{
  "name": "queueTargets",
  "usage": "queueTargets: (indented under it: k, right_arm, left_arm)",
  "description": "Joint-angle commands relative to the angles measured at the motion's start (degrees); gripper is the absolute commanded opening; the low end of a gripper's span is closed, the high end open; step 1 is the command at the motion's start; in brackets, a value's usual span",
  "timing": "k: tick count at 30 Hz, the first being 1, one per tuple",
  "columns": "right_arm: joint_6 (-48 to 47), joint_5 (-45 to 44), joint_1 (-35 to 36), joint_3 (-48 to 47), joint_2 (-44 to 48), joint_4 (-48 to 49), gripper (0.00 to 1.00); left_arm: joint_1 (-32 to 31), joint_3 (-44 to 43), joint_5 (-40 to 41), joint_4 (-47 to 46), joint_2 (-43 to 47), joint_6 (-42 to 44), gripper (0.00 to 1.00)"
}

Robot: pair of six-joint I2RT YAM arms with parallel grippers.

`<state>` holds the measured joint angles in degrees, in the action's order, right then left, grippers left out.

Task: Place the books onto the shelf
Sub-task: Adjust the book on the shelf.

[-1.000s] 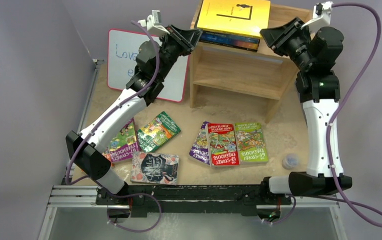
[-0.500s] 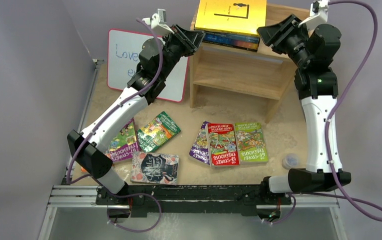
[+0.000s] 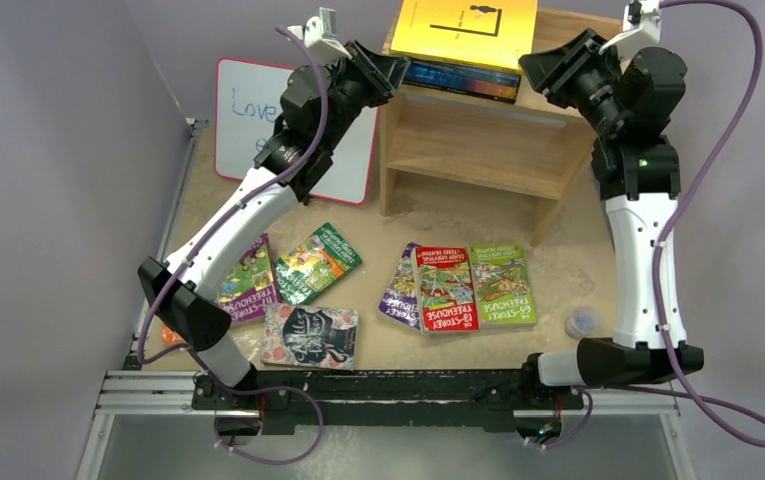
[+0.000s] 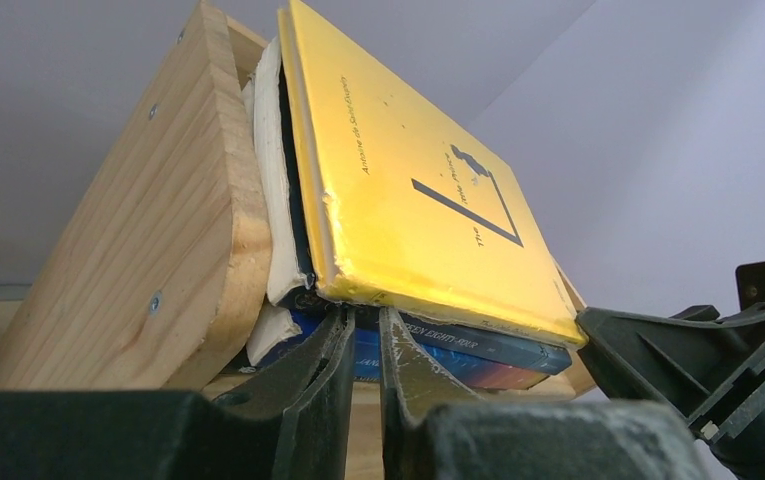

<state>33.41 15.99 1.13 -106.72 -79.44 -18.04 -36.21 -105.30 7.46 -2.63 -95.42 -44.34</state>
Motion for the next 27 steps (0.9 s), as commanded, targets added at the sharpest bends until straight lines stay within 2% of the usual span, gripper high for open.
queueTargets:
  k: [1,7,14,19,22,27]
  right_arm:
    - [-0.58,0.59,0.28,-0.98,2.46,1.10,0.38]
    - [-0.60,0.70,0.28,-1.45,3.68,0.95,0.38]
    - [-3.83,1.94,0.28,-1.19,6.26,-3.85,0.43]
    - [-7.41,3.51,0.28,8.88,15.65,-6.56,0.51]
    - [-9.83,4.83,0.30,15.45,21.13,-8.92,0.55]
    - [-13.40,6.74,0.27,25.14,27.90,-15.25,0.61]
  left_arm:
    - [0.03,-2.23,1.63,0.52,-0.19,1.63,0.14]
    - [0.02,0.13,0.27,0.12,2.34,1.49,0.20]
    - [0.00,7.30,0.19,2.47,11.03,4.46,0.42]
    - [0.00,17.66,4.13,9.87,20.82,6.87,0.58]
    - [0.04,25.43,3.88,14.36,26.94,7.08,0.67]
    - [0.04,38.99,0.55,22.04,33.83,5.98,0.72]
